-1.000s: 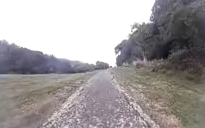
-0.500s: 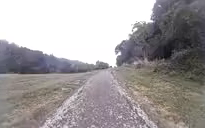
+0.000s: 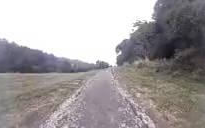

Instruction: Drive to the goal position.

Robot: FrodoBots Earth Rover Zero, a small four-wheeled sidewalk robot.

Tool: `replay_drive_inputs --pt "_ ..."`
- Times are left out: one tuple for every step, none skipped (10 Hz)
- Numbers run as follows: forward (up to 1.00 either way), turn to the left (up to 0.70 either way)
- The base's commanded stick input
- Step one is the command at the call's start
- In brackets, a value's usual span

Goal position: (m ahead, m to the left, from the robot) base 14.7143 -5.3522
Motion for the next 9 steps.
replay_drive_inputs --pt "0.45 0.00" --pt "0.45 0.00" --pt "0.45 0.00" --pt "0.45 0.00" --pt "0.45 0.00" --pt "0.45 0.00" --pt "0.45 0.00" --pt "0.45 0.00" --pt "0.45 0.00"
